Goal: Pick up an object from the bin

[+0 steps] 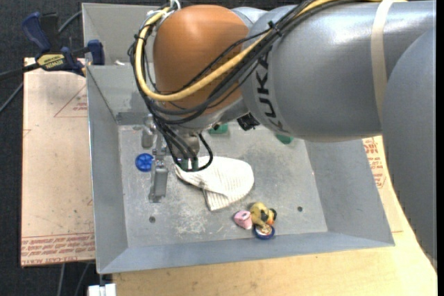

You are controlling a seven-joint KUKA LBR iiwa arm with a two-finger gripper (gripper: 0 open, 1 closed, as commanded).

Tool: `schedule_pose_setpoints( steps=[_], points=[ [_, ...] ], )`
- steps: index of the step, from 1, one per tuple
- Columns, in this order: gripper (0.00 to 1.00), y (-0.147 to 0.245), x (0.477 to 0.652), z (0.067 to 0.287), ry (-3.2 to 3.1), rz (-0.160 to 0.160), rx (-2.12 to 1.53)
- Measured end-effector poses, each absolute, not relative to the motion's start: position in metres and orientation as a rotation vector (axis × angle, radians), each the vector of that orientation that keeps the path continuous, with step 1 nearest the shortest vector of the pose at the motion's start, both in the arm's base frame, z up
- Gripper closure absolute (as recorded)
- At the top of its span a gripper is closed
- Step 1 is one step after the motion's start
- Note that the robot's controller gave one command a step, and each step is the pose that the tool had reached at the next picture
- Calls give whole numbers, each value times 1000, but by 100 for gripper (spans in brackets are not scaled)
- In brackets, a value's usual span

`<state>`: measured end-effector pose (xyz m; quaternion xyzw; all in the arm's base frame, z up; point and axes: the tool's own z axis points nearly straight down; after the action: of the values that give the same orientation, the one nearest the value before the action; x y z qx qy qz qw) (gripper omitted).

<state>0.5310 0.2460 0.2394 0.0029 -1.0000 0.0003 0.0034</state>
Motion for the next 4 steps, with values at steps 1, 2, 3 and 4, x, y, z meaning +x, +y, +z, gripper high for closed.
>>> schedule_pose_setpoints(
  steps=[1, 2, 3, 4],
  points=[
    [0, 244, 533, 244, -3142, -2, 0],
    [0, 244, 535, 240, -3149, -7, 5],
    [0, 242, 537, 226, -3154, -12, 14],
    [0, 249, 494, 225, -3146, -10, 175]
  ],
)
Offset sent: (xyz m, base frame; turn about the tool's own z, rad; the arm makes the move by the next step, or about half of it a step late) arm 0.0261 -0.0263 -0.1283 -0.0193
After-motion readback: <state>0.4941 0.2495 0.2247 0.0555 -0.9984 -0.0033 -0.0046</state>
